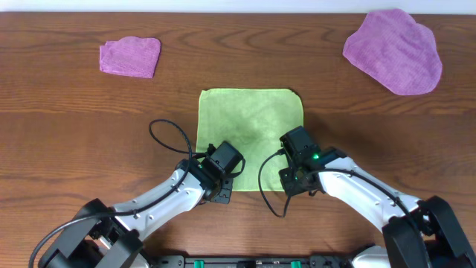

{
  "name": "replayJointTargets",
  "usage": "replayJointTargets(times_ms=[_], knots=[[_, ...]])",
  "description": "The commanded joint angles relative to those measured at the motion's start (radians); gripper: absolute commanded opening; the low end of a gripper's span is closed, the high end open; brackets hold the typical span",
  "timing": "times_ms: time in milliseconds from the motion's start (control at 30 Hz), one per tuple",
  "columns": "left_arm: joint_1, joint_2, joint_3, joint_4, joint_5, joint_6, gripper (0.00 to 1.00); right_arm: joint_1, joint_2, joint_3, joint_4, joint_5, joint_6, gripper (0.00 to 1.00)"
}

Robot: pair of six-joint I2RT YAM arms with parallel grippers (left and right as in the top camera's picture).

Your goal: Fold the cloth

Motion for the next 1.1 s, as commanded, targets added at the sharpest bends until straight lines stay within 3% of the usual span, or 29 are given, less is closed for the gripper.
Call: replayJointTargets(times_ms=[0,300,700,900,1067], knots=[[0.001,0.01,0.017,-0.004,-0.039,-0.007,0.06,0.002,0.035,-0.046,-0.034,0.1,0.027,0.01],[0.001,0.009,0.025,-0.003,-0.039,-0.006,0.06,0.002,0.035,-0.046,-0.037,0.133,0.028,0.01],[0.002,-0.052,0.229,-0.075,-0.118,0.084,0.06,0.001,-0.013,0.056,0.004,0.17,0.0,0.01],[0.047,-0.166,0.233,-0.122,-0.122,0.084,0.06,-0.023,-0.134,0.208,-0.042,0.17,-0.026,0.01],[0.095,-0.36,0.233,-0.204,-0.123,0.084,0.06,-0.043,-0.363,0.25,-0.113,0.227,-0.054,0.01]])
